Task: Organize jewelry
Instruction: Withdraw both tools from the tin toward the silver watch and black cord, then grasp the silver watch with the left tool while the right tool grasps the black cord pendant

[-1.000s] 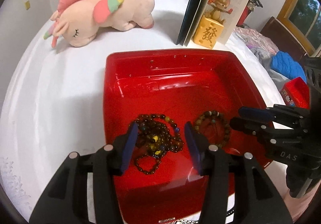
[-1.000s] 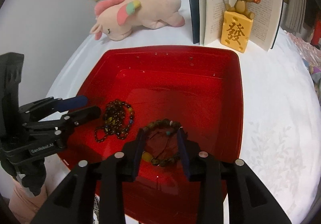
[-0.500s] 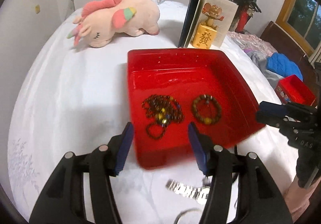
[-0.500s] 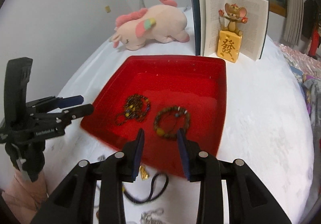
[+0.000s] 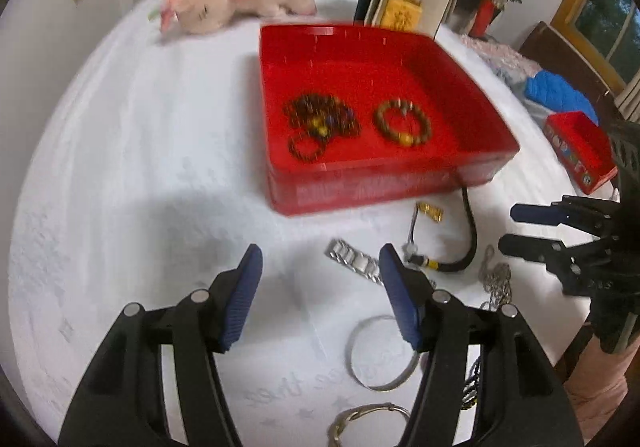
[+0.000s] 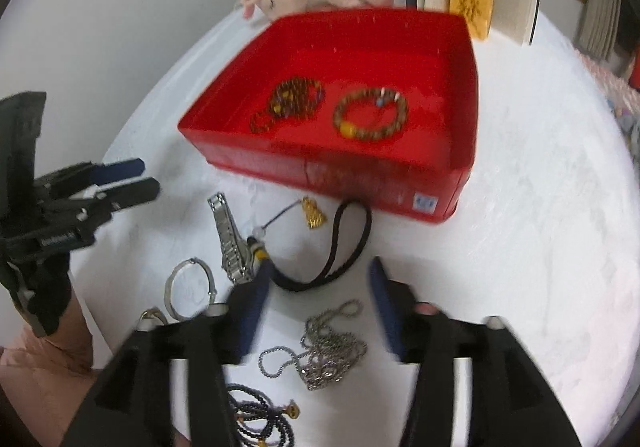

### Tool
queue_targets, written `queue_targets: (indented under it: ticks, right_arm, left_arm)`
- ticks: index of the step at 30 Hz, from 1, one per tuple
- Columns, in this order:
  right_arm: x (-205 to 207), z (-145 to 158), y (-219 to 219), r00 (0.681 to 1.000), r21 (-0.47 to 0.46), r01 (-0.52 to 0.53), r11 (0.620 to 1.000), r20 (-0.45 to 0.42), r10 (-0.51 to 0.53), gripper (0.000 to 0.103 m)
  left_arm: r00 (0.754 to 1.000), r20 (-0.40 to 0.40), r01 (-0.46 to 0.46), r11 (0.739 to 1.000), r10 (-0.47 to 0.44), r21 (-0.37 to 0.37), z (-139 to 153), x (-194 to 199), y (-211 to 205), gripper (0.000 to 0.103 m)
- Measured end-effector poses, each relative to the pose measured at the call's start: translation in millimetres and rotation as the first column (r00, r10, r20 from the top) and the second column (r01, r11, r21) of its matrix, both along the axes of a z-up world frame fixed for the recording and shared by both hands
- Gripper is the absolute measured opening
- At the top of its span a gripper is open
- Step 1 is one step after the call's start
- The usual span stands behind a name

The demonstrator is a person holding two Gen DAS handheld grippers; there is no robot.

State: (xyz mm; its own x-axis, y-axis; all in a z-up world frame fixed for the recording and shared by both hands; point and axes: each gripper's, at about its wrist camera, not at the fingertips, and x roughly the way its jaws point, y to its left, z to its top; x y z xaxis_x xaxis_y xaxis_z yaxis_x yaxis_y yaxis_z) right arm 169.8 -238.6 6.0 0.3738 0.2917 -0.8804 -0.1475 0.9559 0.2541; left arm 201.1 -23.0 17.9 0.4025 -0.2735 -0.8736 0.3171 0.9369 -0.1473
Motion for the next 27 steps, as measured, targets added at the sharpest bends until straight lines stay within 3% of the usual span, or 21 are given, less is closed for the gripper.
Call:
queue_targets:
  ticks: [8, 15, 24, 27]
  right_arm:
    - [16, -30, 3, 0.996, -0.013, -0.003, 1.0, -0.086, 0.002, 0.07]
    - [24, -34, 13, 0.996, -0.029, -0.031, 0.999, -0.08, 0.028, 0.076]
    - [30, -40, 37, 0.995, -0.109, -0.082, 0.991, -0.066, 0.075, 0.079]
    - [29, -41, 45, 0.992, -0.124, -0.117, 0.985, -0.062, 0.11, 0.08]
  left_arm:
    - [0.994, -0.107, -0.015, 1.0, 0.016, 0.013, -36, 16, -13, 0.061]
    - [0.99, -0.14, 0.006, 1.0, -0.005, 0.01, -46, 22, -27, 0.063]
    - [0.991, -0.137, 0.009, 0.999, -0.001, 0.053, -54, 27, -41, 0.065]
    - [0.993, -0.119, 0.012, 0.996, -0.002, 0.087, -54, 25, -49, 0.058]
